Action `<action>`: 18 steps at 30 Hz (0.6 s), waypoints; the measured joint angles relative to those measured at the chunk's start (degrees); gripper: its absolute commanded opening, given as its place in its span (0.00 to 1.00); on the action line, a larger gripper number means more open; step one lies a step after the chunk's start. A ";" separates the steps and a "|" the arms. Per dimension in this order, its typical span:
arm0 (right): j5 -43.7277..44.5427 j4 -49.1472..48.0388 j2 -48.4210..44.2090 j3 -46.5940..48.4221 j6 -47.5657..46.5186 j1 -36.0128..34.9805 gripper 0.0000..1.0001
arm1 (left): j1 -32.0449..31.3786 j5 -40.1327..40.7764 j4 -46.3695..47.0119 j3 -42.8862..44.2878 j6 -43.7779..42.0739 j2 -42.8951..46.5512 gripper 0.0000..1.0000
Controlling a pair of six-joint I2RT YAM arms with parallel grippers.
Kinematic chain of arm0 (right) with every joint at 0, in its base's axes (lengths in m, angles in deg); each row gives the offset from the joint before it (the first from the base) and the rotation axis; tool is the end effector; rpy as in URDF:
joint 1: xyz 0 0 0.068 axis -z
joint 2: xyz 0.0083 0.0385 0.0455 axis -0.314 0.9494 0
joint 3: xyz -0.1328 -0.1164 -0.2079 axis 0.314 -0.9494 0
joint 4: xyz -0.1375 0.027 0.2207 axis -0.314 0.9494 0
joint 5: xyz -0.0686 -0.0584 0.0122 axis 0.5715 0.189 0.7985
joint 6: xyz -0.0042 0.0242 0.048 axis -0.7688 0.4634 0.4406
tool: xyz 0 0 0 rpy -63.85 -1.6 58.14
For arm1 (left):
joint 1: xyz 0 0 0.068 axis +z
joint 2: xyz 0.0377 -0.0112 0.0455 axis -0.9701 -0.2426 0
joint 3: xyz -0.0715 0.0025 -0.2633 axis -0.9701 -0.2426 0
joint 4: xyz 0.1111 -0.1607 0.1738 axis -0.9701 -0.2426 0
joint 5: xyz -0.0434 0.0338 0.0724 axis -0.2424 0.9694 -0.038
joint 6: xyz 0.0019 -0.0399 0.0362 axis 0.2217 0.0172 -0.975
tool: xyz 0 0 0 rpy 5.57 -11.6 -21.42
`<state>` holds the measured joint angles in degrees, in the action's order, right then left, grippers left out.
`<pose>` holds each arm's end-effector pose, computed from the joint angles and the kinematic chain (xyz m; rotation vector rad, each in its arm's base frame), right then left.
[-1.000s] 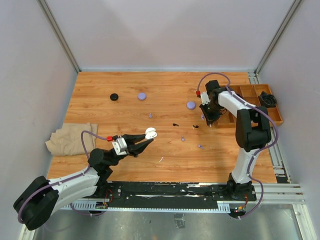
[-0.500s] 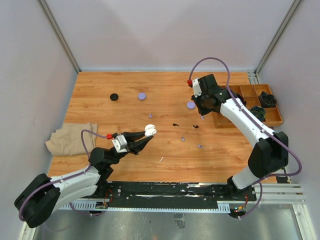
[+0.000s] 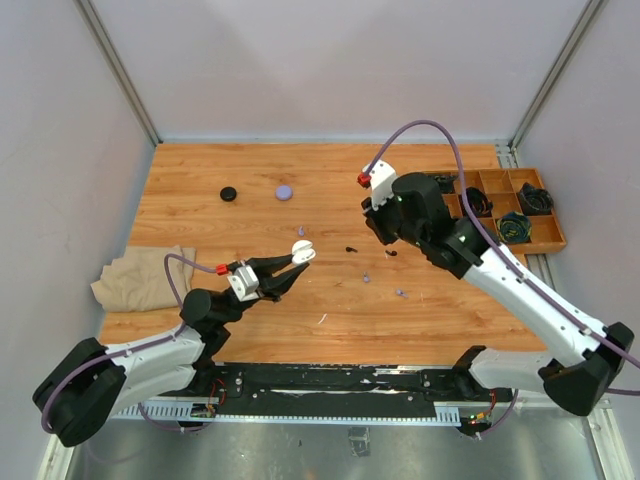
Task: Insert the wireless bluetooth earbuds into the charging case
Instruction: Pick up the earbud from the center of the board, then place the earbud in the charging case.
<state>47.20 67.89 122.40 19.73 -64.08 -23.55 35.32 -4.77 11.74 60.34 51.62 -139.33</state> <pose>0.2034 0.1787 0.3822 -0.7467 1.9287 0.3440 0.1196 -0.1167 0.2253 0.6897 0.9684 -0.7489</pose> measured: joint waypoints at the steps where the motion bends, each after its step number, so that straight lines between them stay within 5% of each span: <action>1: 0.02 -1.22 -1.29 -0.81 0.28 -0.83 0.13 | 0.00 -0.15 0.13 0.35 -0.22 -0.22 0.00; 18: -3.61 -23.56 -13.29 -12.94 4.09 -13.75 0.13 | 0.00 -0.31 3.37 2.08 -0.81 -1.90 0.00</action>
<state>43.60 44.33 109.11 6.79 -60.00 -37.29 35.32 -5.07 15.11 62.41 50.81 -141.23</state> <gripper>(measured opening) 0.178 0.294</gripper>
